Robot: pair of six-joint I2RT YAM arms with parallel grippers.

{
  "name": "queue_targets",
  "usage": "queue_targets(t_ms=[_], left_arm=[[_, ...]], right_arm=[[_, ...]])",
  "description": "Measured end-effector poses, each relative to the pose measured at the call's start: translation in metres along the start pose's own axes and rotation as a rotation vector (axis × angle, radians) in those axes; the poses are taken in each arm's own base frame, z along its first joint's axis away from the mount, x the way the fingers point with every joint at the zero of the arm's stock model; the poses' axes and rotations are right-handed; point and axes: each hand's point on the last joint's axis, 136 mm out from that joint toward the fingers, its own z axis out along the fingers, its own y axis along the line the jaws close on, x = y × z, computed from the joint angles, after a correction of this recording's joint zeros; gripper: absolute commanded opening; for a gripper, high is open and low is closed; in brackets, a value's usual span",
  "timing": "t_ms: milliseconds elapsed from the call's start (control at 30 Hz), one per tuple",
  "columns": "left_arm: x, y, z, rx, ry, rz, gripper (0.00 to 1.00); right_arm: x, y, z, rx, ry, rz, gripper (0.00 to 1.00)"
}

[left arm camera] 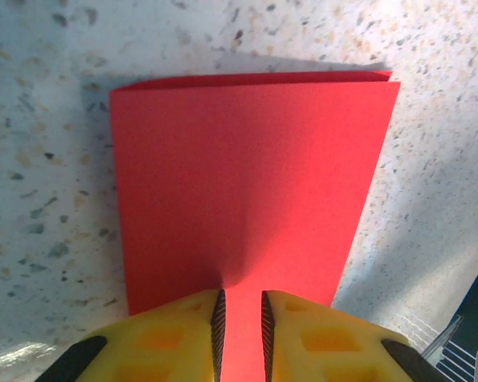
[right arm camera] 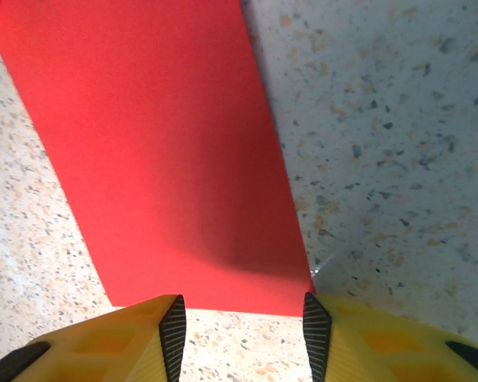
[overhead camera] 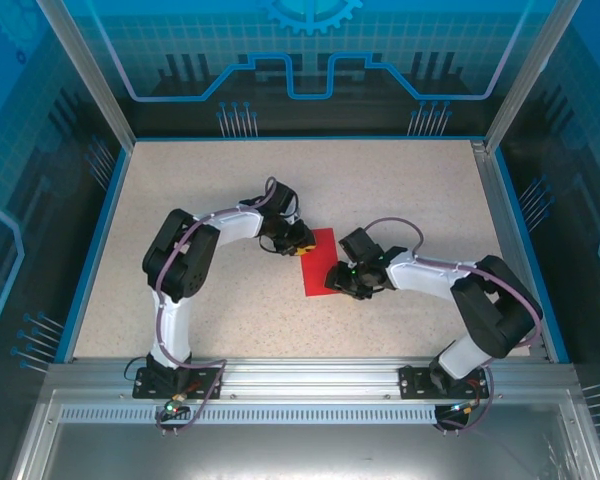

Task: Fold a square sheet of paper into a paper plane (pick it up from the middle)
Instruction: Third fold the triangle at the center of the table.

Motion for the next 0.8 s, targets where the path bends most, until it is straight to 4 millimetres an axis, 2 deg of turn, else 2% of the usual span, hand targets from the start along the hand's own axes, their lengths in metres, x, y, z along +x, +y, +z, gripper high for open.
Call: queue_targets(t_ms=[467, 800], left_arm=[[0.0018, 0.0062, 0.0026, -0.021, 0.009, 0.014, 0.22], [0.0019, 0.0063, 0.0026, -0.022, 0.009, 0.022, 0.21]], right_arm=[[-0.0002, -0.0035, 0.0025, 0.024, 0.022, 0.016, 0.48], [-0.0079, 0.0034, 0.0039, -0.033, 0.027, 0.046, 0.46]])
